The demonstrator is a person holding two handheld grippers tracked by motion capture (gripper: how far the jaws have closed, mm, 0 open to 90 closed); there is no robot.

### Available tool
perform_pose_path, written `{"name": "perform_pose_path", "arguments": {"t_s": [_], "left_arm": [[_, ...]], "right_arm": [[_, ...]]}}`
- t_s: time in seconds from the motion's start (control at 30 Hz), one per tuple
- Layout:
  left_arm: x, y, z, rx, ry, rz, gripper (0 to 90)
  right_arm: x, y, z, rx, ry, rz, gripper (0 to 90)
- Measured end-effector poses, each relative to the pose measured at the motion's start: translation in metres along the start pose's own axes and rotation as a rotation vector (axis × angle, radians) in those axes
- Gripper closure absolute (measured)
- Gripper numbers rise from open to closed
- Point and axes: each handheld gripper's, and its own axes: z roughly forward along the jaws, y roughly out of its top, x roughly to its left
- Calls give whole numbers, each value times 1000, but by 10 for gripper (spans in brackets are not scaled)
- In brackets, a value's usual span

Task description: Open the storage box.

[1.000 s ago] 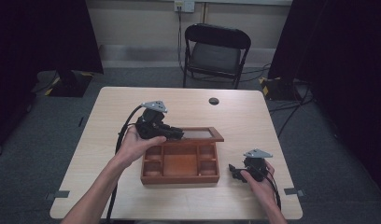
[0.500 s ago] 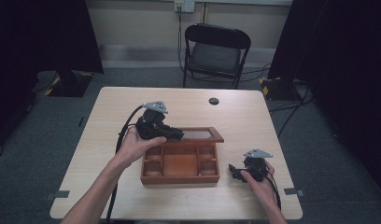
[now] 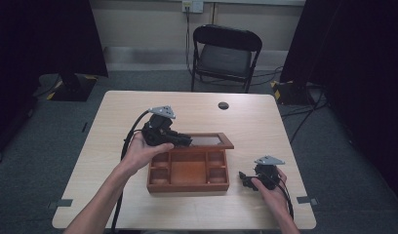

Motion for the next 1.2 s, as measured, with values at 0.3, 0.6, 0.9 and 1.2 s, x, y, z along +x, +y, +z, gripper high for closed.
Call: {"name": "perform_pose_path", "arguments": {"t_s": [0.3, 0.6, 0.9, 1.2], "left_arm": [[0, 1, 0, -6, 2, -5, 809], [0, 1, 0, -2, 3, 4, 809], [0, 2, 0, -6, 1, -2, 809], [0, 3, -1, 5, 8, 2, 809]], "right_arm": [[0, 0, 0, 0, 0, -1, 128], [0, 0, 0, 0, 0, -1, 128], [0, 0, 0, 0, 0, -1, 128], [0, 0, 0, 0, 0, -1, 128]]}}
